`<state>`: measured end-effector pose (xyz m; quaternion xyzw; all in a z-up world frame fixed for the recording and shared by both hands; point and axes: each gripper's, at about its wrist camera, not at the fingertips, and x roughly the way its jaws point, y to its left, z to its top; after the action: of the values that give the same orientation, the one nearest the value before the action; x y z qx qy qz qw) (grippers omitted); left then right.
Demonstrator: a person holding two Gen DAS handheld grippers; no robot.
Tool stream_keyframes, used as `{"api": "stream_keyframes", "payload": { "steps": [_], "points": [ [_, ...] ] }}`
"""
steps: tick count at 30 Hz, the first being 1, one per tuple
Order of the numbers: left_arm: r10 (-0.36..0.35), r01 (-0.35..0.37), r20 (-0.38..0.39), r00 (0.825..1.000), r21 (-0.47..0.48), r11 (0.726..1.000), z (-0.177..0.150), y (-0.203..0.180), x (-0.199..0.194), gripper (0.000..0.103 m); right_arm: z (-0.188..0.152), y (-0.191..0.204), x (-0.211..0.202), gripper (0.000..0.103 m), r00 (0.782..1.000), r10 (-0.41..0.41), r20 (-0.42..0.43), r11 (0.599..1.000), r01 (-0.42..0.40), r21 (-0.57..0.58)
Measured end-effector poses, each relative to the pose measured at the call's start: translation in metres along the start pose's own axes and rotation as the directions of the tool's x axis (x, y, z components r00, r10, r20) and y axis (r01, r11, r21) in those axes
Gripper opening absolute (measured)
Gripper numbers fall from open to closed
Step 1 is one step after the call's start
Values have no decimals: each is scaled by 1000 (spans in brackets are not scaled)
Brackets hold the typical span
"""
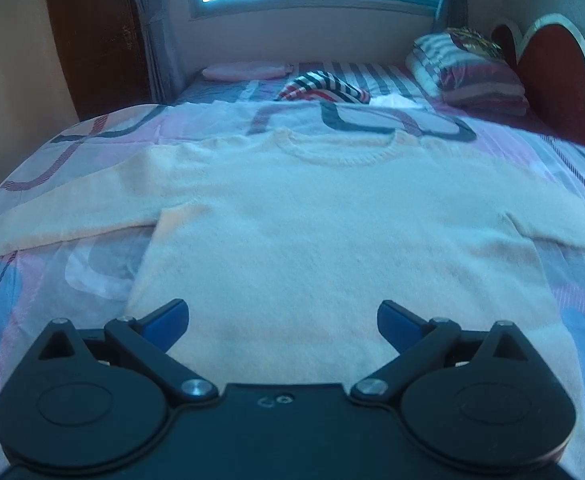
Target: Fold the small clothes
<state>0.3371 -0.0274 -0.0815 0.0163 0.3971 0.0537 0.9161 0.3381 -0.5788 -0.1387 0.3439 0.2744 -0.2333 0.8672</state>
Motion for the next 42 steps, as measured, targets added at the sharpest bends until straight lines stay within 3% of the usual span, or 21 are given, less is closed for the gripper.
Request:
{"api": "stream_keyframes", "payload": {
  "steps": [2,3,5,8,12,15,21,30,31,33,34,36,37,38,40,42],
  "points": [
    [6,-6,17,1000,12,1000,6,8,1,99,2,14,5,5,999,-29,43,994,34,-100],
    [8,-8,29,1000,17,1000,9,12,1,99,3,19,16,5,999,-49,-6,991,48,-125],
    [3,-4,40,999,19,1000,13,23,6,99,5,32,20,5,998,-63,-13,988,60,-141],
    [9,-9,6,1000,40,999,18,36,23,99,-1,69,6,5,1000,0,21,976,4,-218],
    [-11,11,-8,1000,13,1000,21,56,39,99,-35,134,-8,5,995,96,-9,935,-93,-342],
    [-37,38,13,999,-24,999,24,70,41,99,-82,201,-13,5,976,202,-80,860,-215,-462],
    [-45,47,25,999,-75,996,40,99,51,99,-183,307,-18,5,925,314,-212,717,-378,-586],
    [-62,64,22,998,-150,987,49,135,62,97,-306,385,-15,6,857,355,-373,517,-513,-686],
    [-62,64,20,998,-156,986,49,136,64,97,-316,389,-14,11,860,349,-373,491,-507,-708],
    [-70,71,14,997,-164,984,50,136,68,96,-328,391,-20,40,850,371,-374,436,-515,-738],
    [-75,76,13,997,-165,983,50,136,70,95,-329,390,-22,56,847,380,-373,433,-519,-737],
    [-102,102,12,995,-163,981,53,130,73,89,-322,381,-28,57,859,400,-319,466,-491,-737],
    [-127,127,15,992,-160,979,55,124,74,84,-315,373,-32,56,864,412,-289,502,-480,-720],
    [-155,156,18,988,-155,975,58,118,77,76,-305,362,-37,48,868,419,-266,546,-475,-690],
    [-224,225,26,974,-143,964,63,101,83,63,-281,342,-42,34,901,383,-205,647,-420,-637],
    [-302,300,11,953,-151,942,68,79,95,52,-254,319,-38,32,936,324,-137,746,-341,-571]
  ]
}}
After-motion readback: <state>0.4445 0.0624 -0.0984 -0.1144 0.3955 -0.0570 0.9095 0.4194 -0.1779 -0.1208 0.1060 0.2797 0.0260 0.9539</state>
